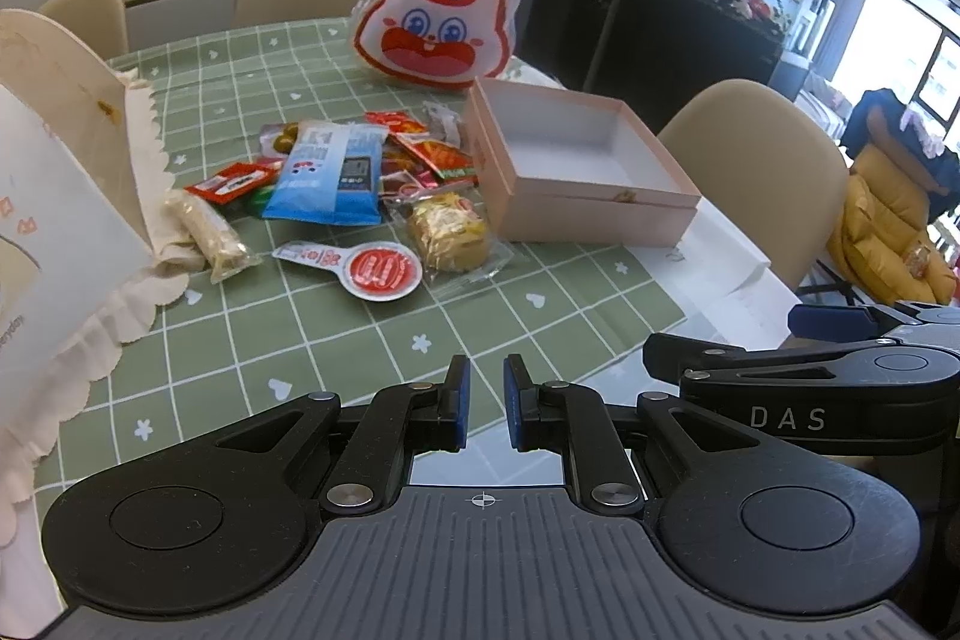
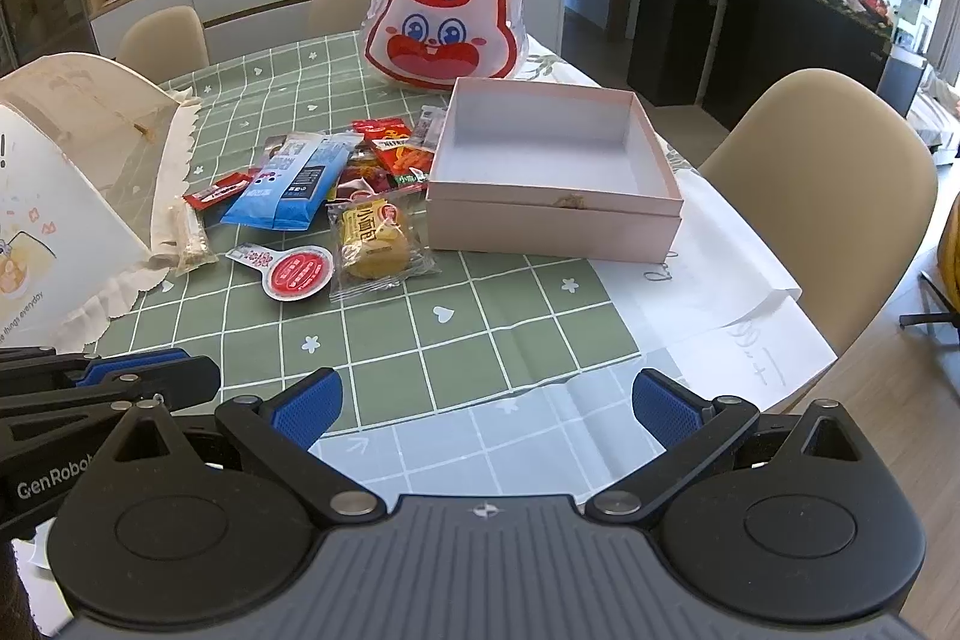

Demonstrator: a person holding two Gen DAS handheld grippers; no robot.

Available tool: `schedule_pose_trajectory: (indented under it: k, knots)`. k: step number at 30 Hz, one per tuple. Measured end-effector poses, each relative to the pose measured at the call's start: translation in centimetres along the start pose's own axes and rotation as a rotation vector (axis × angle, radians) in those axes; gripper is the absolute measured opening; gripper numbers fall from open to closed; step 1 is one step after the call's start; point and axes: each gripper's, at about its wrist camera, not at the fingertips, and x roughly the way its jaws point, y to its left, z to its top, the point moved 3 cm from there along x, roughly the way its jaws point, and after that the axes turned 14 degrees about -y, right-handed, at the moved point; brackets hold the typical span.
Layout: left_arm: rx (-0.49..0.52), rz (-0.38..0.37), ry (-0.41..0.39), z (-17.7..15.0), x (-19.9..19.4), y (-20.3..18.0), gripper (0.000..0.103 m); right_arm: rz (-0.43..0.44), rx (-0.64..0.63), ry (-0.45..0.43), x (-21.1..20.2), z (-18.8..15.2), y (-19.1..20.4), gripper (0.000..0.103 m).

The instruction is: Organize snacks

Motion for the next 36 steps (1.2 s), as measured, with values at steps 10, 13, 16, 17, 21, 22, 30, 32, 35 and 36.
schedule_pose_trajectory:
  k: [10, 13, 16, 17, 21, 22, 30, 32, 35, 36]
  knots:
    - [-0.059, 0.035, 0.049, 0.1, 1.8, 1.8, 0.016, 0.057, -0.089, -0.081, 1.3, 0.5, 0.6, 0.103]
    - [-0.100, 0.117, 0.037, 0.5, 3.0, 3.7, 0.016, 0.100, -0.205, -0.133, 3.0, 0.7, 1.5, 0.103]
    - [-0.096, 0.154, -0.013, 2.0, 4.3, 6.0, 0.017, 0.157, -0.232, -0.038, 5.9, 1.1, 2.0, 0.103]
    - [-0.099, 0.148, -0.034, 2.9, 4.8, 7.1, 0.017, 0.188, -0.221, -0.009, 6.8, 1.4, 2.0, 0.103]
    - [-0.168, 0.207, -0.014, 5.6, 8.5, 12.4, 0.019, 0.254, -0.201, -0.012, 9.3, 2.1, 2.7, 0.103]
    - [-0.196, 0.254, -0.002, 5.9, 9.5, 13.5, 0.019, 0.253, -0.210, -0.018, 9.9, 2.3, 2.9, 0.103]
    - [-0.285, 0.464, 0.010, 6.4, 15.2, 18.4, 0.019, 0.310, -0.235, 0.053, 12.9, 1.6, 2.5, 0.103]
    - [-0.248, 0.517, 0.056, 6.1, 16.2, 18.7, 0.020, 0.317, -0.248, 0.072, 13.6, 1.4, 2.0, 0.103]
    - [-0.254, 0.540, 0.055, 5.7, 16.5, 18.8, 0.032, 0.342, -0.253, 0.084, 14.2, 1.2, 1.1, 0.103]
    - [-0.265, 0.535, 0.062, 5.6, 16.7, 18.8, 0.032, 0.350, -0.255, 0.084, 14.4, 1.3, 0.9, 0.103]
